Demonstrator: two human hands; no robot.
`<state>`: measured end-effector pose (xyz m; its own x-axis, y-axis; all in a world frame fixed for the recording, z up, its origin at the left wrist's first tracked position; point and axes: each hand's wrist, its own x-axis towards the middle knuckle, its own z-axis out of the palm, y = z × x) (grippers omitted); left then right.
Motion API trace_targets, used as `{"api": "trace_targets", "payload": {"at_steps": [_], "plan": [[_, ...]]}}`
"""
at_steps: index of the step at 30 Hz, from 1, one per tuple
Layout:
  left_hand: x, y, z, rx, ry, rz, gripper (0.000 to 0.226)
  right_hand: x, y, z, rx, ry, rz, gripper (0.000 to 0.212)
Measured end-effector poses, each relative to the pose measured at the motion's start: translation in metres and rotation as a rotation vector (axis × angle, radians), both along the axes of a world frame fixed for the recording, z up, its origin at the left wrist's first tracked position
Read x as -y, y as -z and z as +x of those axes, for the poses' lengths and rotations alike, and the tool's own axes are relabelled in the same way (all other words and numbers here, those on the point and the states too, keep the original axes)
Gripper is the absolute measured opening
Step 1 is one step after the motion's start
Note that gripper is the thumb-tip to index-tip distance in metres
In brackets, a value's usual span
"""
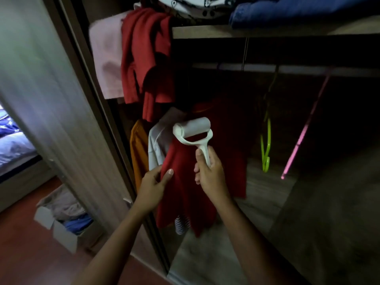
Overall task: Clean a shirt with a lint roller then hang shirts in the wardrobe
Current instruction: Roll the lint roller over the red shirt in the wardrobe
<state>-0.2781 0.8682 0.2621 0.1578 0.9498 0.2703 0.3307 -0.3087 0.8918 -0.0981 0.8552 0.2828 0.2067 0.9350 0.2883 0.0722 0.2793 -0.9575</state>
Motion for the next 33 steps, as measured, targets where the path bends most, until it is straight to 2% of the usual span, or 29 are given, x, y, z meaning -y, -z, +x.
{"api": "trace_targets", "payload": {"at_steps": [5,9,12,16,20,22,25,27,30,33], "plan": [[0.02,-0.013,0.005,0.096,-0.038,-0.005,0.025,0.0,0.018,0.003,0.068,-0.06,0.039,0.015],[0.022,-0.021,0.002,0.083,-0.097,0.045,0.02,0.011,0.069,0.005,0.088,-0.116,-0.023,0.013],[0.022,-0.026,-0.006,0.047,-0.142,0.072,0.018,0.022,0.11,0.007,0.14,-0.094,-0.083,0.005],[0.026,-0.032,-0.015,-0.024,-0.191,0.092,0.022,0.037,0.141,0.01,0.219,-0.199,-0.204,0.018],[0.033,-0.04,-0.02,-0.067,-0.244,0.109,0.022,0.036,0.117,0.011,0.125,-0.174,-0.104,0.007],[0.036,-0.043,-0.022,-0.079,-0.24,0.106,0.02,0.03,0.091,0.009,0.062,-0.112,-0.019,0.013],[0.04,-0.048,-0.025,-0.127,-0.24,0.119,0.019,0.016,0.048,0.01,-0.023,-0.075,0.053,0.006],[0.043,-0.052,-0.026,-0.166,-0.244,0.143,0.019,0.008,0.029,0.013,-0.051,-0.092,0.068,0.016],[0.049,-0.059,-0.029,-0.219,-0.25,0.178,0.019,0.006,0.023,0.014,-0.041,-0.137,0.063,0.023],[0.052,-0.063,-0.033,-0.202,-0.258,0.183,0.023,0.015,0.048,0.006,0.04,-0.147,0.042,0.012]]}}
